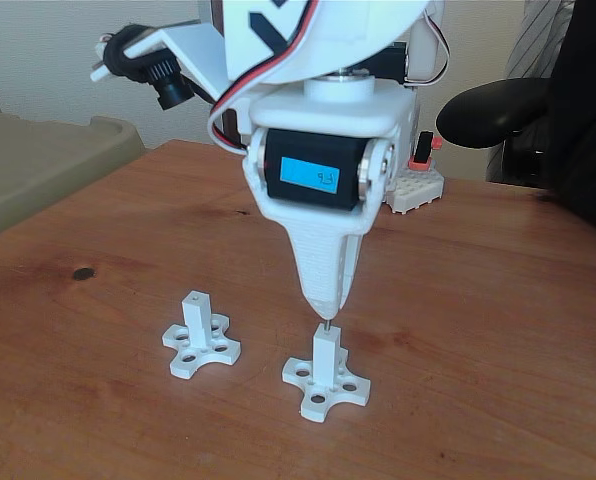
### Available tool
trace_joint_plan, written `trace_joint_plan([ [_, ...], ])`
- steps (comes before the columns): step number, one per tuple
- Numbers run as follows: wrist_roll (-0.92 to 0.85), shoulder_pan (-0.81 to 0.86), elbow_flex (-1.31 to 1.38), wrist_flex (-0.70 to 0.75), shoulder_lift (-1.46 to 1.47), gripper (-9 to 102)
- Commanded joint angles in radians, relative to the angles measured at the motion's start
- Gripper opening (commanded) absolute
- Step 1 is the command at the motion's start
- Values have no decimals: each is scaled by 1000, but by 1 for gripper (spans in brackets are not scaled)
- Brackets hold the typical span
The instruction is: Grab the screw and set it in the hole.
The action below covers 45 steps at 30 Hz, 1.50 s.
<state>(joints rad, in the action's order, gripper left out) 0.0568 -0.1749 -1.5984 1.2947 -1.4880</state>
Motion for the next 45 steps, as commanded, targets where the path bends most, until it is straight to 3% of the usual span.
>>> trace_joint_plan([
  [1, 6, -12, 37, -18, -9, -4],
  [45, 11, -9, 75, 20, -23, -4],
])
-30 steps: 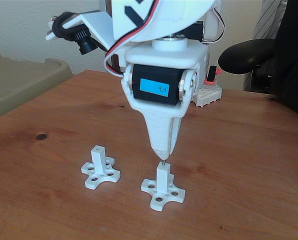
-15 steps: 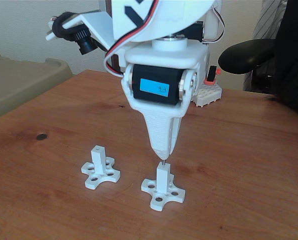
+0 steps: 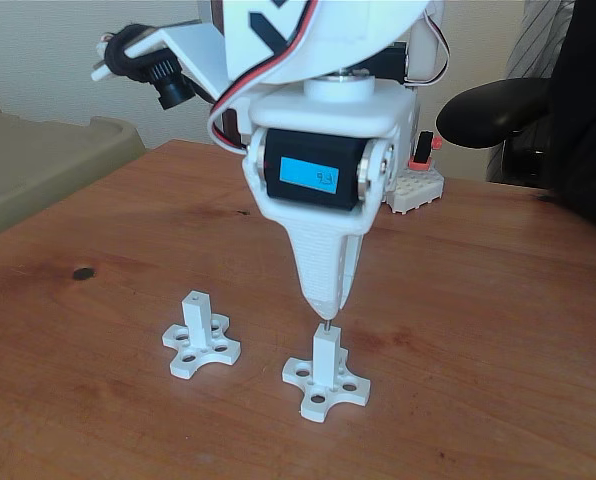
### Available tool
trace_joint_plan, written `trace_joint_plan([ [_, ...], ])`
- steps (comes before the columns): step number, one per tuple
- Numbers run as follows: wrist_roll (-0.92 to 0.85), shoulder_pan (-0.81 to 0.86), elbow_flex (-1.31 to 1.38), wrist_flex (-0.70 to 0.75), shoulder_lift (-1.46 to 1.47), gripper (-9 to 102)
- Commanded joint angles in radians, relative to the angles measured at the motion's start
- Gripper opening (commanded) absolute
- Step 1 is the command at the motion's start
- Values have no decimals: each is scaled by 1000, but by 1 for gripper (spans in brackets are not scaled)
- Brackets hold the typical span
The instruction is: Grab the screw and set it in the hole.
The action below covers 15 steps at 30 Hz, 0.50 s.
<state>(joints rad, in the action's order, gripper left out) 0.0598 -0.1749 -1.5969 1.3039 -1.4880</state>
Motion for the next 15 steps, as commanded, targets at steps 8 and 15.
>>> trace_joint_plan([
  [8, 9, -9, 75, 5, -23, -4],
  [15, 14, -6, 87, -2, -21, -4],
])
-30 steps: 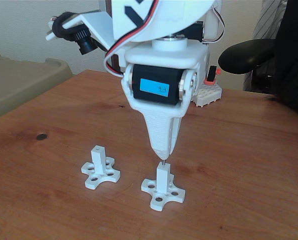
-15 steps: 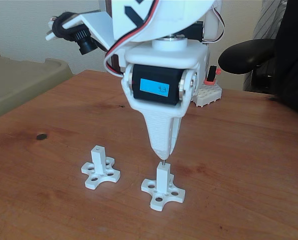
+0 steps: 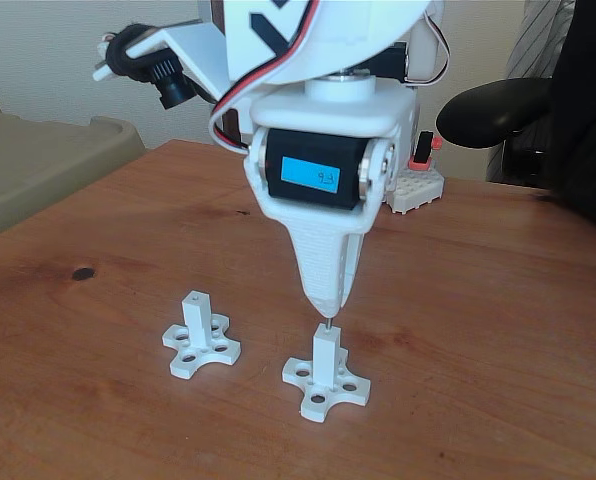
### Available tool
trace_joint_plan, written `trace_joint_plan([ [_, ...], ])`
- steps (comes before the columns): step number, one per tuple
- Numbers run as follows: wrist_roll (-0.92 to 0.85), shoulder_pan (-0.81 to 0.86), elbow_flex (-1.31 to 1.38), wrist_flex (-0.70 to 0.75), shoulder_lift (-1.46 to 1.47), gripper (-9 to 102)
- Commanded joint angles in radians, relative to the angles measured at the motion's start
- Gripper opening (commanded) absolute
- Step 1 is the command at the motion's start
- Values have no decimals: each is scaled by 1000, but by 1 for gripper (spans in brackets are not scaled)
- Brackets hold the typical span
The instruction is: Grab the screw and set it in the hole.
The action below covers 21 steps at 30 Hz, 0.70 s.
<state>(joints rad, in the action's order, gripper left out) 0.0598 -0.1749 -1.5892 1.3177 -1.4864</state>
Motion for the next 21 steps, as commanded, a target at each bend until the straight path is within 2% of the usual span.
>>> trace_joint_plan([
  [1, 14, -6, 81, -15, -23, -4],
  [21, 23, -12, 91, -35, -5, -4],
])
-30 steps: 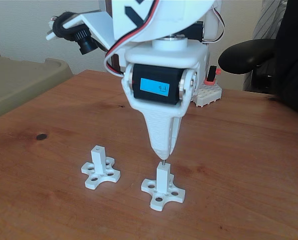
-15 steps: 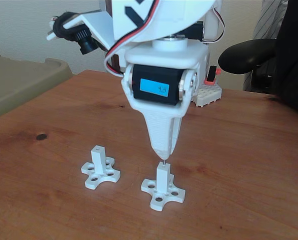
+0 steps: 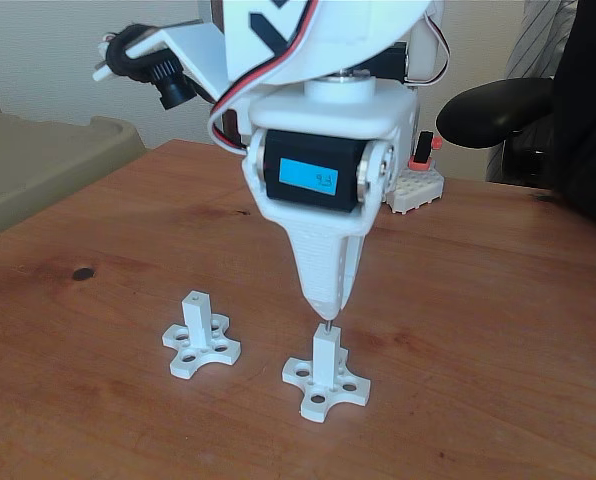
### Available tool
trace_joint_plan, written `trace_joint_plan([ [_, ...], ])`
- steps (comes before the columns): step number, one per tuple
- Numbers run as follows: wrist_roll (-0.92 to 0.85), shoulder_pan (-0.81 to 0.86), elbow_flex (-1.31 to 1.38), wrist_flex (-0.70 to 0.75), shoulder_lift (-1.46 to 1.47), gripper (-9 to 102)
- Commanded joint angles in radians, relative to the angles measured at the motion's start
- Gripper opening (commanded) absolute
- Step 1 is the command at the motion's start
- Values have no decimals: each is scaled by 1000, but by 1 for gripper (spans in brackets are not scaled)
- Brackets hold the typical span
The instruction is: Grab the screw and set it in the hole.
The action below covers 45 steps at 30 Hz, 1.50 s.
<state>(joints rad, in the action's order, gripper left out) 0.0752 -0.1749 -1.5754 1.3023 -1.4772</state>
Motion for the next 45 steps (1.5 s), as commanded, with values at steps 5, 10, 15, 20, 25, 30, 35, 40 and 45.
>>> trace_joint_plan([
  [5, 0, -11, 61, 5, -9, -4],
  [10, -5, -11, 61, 18, -9, -4],
  [15, -8, -11, 63, 23, -8, -4],
  [20, -12, -11, 63, 26, -6, -4],
  [25, -14, -11, 61, 25, -5, -4],
  [30, -17, -9, 58, 21, 0, -4],
  [35, -20, -9, 58, 25, 2, -4],
  [40, -23, -9, 58, 29, 2, -4],
  [45, -35, -6, 57, 44, -8, -4],
])
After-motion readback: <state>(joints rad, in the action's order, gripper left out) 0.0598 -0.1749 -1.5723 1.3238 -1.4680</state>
